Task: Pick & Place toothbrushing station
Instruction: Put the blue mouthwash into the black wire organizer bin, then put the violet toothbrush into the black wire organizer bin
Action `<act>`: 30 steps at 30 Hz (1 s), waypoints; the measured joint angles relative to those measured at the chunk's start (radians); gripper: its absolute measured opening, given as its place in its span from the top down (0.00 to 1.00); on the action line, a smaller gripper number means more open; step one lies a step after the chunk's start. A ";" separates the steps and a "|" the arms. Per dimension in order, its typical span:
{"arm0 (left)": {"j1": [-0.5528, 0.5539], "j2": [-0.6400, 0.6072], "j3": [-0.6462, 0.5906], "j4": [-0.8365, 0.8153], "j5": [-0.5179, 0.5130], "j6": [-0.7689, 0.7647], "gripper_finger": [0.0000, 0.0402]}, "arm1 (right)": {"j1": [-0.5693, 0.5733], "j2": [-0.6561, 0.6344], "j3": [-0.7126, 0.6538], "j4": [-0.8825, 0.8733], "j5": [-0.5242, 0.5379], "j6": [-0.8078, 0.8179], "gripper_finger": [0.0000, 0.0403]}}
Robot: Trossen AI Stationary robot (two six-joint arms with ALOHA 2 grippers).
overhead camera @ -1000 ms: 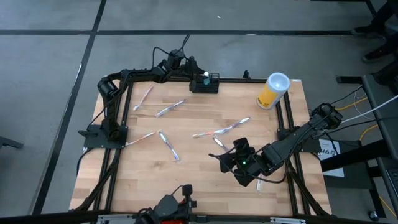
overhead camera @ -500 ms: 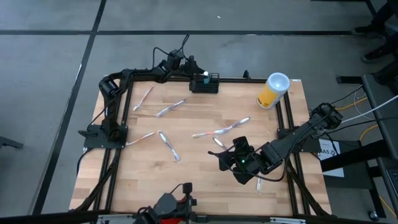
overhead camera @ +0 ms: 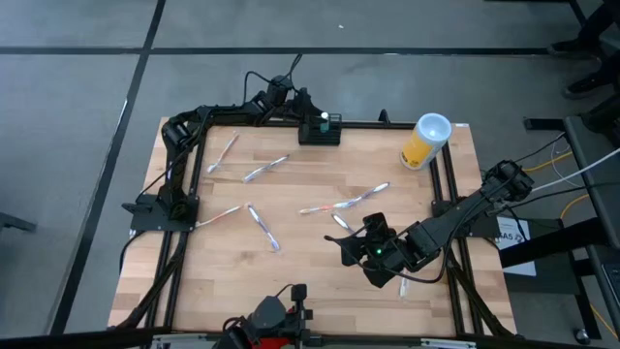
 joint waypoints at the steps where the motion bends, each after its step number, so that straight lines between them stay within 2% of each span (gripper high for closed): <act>1: 0.000 0.000 0.000 -0.009 0.000 0.007 0.78 | 0.000 0.000 0.000 0.000 0.000 0.000 0.40; 7: 0.000 0.000 0.001 -0.024 0.001 0.026 0.77 | 0.000 0.000 0.000 0.000 0.001 -0.011 0.40; 12: -0.001 0.000 0.001 -0.023 -0.005 0.016 0.58 | 0.000 0.000 0.000 0.000 0.004 -0.011 0.40; 16: -0.001 0.000 0.002 -0.022 -0.006 0.013 0.50 | 0.000 0.000 0.000 0.000 0.004 -0.011 0.40; 25: 0.000 -0.003 0.002 0.034 -0.011 -0.050 0.52 | 0.000 0.000 0.000 0.000 0.004 -0.011 0.40; 30: 0.003 -0.055 0.002 0.005 -0.012 -0.058 0.53 | 0.000 0.000 0.000 0.000 0.016 -0.012 0.40</act>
